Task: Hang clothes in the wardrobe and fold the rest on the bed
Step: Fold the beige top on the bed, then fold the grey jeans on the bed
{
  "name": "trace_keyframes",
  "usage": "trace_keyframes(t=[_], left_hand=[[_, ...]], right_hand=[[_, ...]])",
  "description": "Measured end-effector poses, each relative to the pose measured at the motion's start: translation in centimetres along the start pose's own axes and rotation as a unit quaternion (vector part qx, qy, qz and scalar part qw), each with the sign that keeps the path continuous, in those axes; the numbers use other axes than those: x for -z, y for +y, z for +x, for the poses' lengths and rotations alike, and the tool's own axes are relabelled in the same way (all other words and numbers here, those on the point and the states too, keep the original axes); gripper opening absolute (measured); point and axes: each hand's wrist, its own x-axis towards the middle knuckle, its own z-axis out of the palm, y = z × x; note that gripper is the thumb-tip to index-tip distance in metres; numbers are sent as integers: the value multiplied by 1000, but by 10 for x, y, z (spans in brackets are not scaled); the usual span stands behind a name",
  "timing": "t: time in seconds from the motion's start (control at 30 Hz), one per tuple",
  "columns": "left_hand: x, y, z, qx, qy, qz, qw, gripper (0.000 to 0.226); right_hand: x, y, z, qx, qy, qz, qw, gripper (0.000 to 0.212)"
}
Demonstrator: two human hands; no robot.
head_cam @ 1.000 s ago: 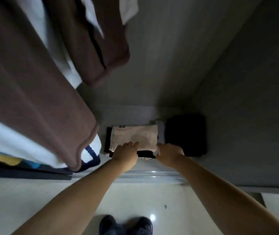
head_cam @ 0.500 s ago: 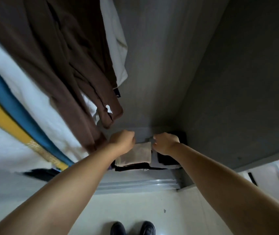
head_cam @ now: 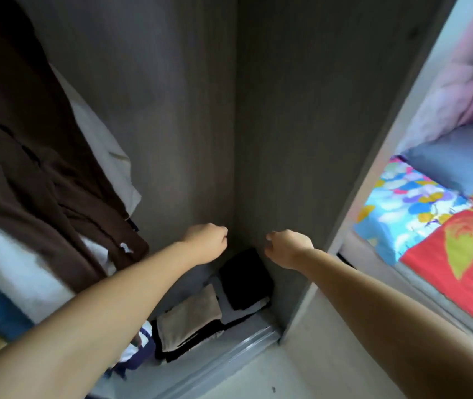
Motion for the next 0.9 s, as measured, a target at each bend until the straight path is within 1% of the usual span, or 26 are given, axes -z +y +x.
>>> trace_keyframes(t=[0.13,0.23,0.37,0.53,0.63,0.77,0.9], left_hand=[[1,62,14,-97,-12,35,995,32],[-4,119,18,-174,-20,47,983,31],[-11,206,14,-310,-22,83,947,25],[-4,323,13,-431,-9,106,896,26],[1,396,15,-474,3,117,873,27],[6,495,14,-502,7,103,858,29],[7,601,0,-530,14,119,839,30]], right_hand=[[-4,54,-59,-105,-5,1,994,34],[-8,96,-113,-188,0,39,981,34],[-10,153,-186,-283,15,59,957,29],[-8,224,-269,-393,35,107,913,31],[-9,271,-315,-435,38,130,890,29],[-7,339,-376,-480,57,122,867,32],[0,410,-445,-517,52,116,847,32]])
